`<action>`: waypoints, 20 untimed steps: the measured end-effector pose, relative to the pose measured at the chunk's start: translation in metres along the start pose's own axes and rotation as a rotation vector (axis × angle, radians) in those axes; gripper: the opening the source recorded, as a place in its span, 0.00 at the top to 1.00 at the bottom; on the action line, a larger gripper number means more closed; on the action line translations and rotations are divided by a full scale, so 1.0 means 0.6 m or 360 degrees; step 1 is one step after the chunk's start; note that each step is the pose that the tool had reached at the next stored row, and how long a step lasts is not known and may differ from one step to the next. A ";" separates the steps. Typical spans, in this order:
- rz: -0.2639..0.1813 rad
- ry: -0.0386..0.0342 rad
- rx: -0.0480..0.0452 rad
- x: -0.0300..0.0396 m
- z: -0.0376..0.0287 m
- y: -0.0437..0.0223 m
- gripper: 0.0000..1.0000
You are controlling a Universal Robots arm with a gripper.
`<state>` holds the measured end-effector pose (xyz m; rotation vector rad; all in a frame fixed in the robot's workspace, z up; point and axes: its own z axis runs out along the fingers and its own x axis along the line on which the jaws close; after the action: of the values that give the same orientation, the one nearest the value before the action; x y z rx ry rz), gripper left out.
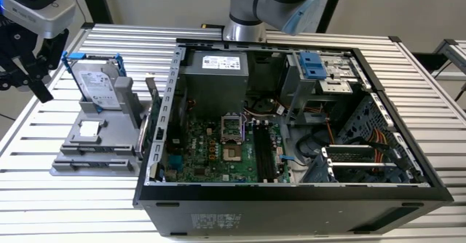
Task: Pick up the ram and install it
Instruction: 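Pick up the ram and move it above insertion slot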
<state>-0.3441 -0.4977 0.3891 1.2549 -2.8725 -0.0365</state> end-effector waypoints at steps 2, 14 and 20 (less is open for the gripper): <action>-0.0014 0.0001 0.0000 0.000 0.000 0.000 1.00; -0.0099 0.0006 0.0003 0.000 0.000 0.000 1.00; -0.0142 0.0008 0.0004 0.000 0.000 0.000 1.00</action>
<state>-0.3441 -0.4977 0.3891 1.3806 -2.8114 -0.0301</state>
